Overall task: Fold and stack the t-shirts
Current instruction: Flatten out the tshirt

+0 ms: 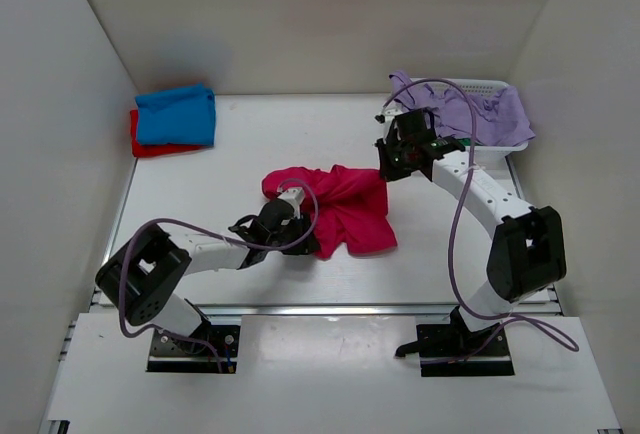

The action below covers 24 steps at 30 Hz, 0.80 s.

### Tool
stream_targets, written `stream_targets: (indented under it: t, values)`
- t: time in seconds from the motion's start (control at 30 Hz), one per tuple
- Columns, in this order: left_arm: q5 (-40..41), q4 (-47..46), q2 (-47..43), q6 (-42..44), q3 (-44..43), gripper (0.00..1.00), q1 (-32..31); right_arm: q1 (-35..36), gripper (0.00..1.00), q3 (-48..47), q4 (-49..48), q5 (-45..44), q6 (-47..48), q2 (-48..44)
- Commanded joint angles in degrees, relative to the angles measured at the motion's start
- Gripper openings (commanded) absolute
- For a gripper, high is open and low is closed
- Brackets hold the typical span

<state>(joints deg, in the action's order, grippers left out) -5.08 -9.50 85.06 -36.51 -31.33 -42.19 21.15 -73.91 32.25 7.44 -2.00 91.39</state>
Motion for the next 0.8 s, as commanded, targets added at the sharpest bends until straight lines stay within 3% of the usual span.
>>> stream_targets:
  t: [0.0, 0.03, 0.13, 0.3, 0.5, 0.6, 0.77]
  values:
    - [-0.3, -1.5, 0.9, -0.9, -2.4, 0.52, -1.3, -0.5, 0.0, -0.2, -2.0, 0.1, -0.9, -3.0]
    - [-0.1, -1.3, 0.8, -0.9, -2.5, 0.5, -1.6, -1.0, 0.0, 0.0, -2.1, 0.1, -0.6, -3.2]
    - [1.6, 1.3, 1.3, -0.2, -2.9, 0.0, -1.1, -1.5, 0.0, 0.5, -2.3, 0.4, -0.6, -3.7]
    - [7.4, 13.3, -8.5, 5.8, -7.1, 0.0, 4.2, -2.5, 0.0, -3.4, -0.3, -0.8, -0.9, -8.1]
    - [9.6, 31.5, -23.9, 18.0, -24.8, 0.0, 27.2, -9.0, 0.0, -14.4, 1.9, 1.5, -1.7, -15.4]
    - [15.1, 36.1, -26.8, 22.9, -34.6, 0.0, 31.5, -11.6, 0.0, -19.0, 3.6, 1.8, -1.3, -17.2]
    - [21.1, 42.3, -26.3, 28.2, -46.5, 0.0, 31.4, -13.7, 0.0, -26.5, 6.2, 1.3, 0.1, -20.3]
